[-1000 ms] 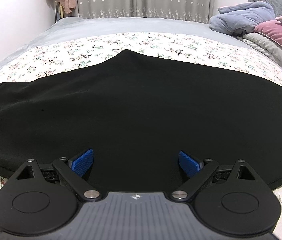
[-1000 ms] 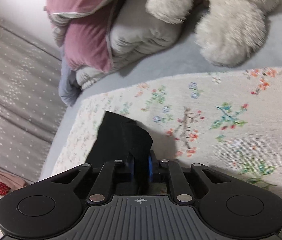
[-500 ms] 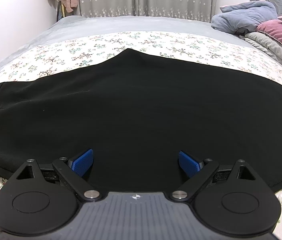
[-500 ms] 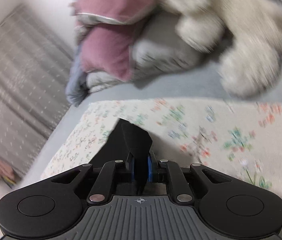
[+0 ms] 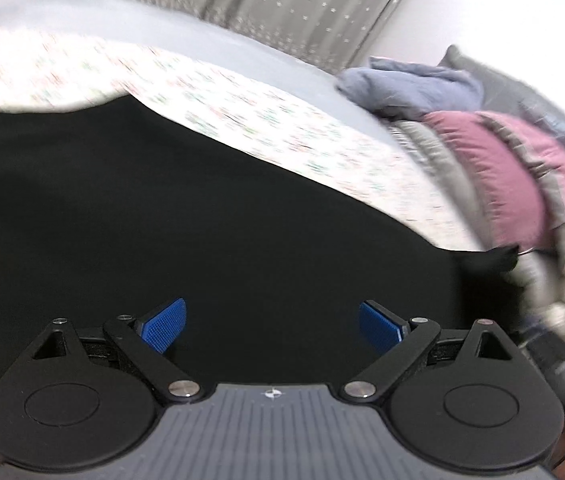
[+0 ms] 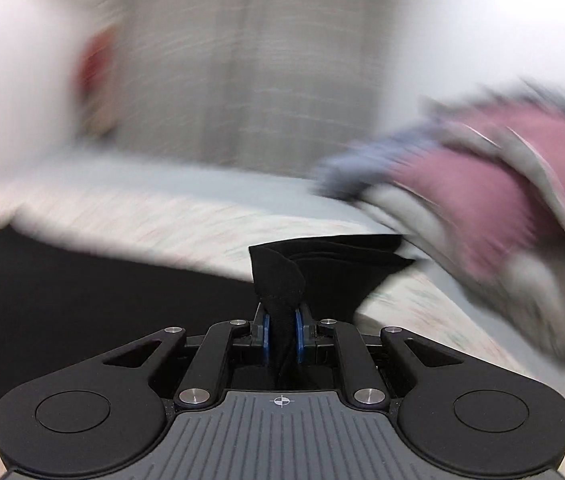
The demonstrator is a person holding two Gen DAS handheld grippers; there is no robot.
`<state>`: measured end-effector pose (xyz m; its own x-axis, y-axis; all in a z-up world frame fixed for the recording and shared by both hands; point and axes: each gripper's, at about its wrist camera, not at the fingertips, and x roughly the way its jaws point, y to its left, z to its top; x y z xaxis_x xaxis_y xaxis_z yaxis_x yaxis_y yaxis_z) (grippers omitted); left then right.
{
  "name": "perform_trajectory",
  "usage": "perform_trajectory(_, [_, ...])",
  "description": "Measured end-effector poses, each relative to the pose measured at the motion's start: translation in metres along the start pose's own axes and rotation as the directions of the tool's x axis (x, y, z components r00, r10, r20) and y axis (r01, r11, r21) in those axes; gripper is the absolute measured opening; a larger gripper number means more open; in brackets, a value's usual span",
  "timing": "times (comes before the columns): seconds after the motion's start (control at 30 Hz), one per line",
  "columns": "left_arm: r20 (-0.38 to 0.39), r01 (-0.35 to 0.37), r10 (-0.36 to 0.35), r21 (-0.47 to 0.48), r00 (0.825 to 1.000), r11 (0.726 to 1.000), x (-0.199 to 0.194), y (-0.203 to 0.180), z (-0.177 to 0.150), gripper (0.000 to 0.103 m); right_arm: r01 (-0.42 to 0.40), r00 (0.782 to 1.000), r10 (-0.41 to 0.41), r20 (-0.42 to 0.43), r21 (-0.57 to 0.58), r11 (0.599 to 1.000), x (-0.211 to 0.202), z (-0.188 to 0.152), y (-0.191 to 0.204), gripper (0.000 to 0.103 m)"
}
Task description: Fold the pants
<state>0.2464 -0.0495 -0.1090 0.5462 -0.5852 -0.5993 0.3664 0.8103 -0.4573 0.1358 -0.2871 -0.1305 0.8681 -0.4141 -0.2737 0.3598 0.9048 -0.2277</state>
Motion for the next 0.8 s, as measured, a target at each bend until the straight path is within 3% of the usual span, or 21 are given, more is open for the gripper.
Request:
perform_trajectory(0.1, [-0.025, 0.041, -0.04, 0.032, 0.999, 0.999, 0.01, -0.014, -0.01, 0.098, -0.131, 0.991, 0.12, -0.057, -0.24, 0.962, 0.0, -0.017, 0.056, 0.012])
perform_trajectory(0.17, [-0.039, 0.048, -0.046, 0.058, 0.998, 0.997, 0.015, -0.019, -0.015, 0.098, -0.17, 0.985, 0.154, -0.073, -0.424, 0.889, -0.004, -0.034, 0.091, 0.012])
perform_trajectory(0.27, [-0.057, 0.089, -0.086, 0.061, 0.995, 0.994, 0.02, -0.023, -0.021, 0.098, -0.128, 0.988, 0.151, -0.016, -0.625, 0.77, -0.017, -0.051, 0.125, 0.012])
perform_trajectory(0.3, [-0.058, 0.103, -0.099, 0.069, 0.993, 0.992, 0.019, -0.025, -0.02, 0.098, -0.129, 0.987, 0.16, -0.011, -0.647, 0.752, -0.021, -0.051, 0.129, 0.012])
perform_trajectory(0.53, [-0.075, 0.123, -0.109, 0.222, 0.991, 0.967, 0.023, -0.044, -0.017, 0.099, -0.193, 0.979, 0.199, -0.051, -0.56, 0.805, -0.019, -0.038, 0.124, 0.012])
perform_trajectory(0.63, [-0.094, 0.122, -0.101, 0.26, 0.99, 0.958, 0.029, -0.049, -0.015, 0.101, -0.231, 0.972, 0.222, -0.075, -0.479, 0.847, -0.017, -0.029, 0.116, 0.012])
perform_trajectory(0.8, [-0.178, 0.125, -0.067, 0.341, 0.982, 0.932, 0.048, -0.056, -0.015, 0.101, -0.287, 0.958, 0.262, -0.117, -0.342, 0.895, -0.012, -0.022, 0.098, 0.012])
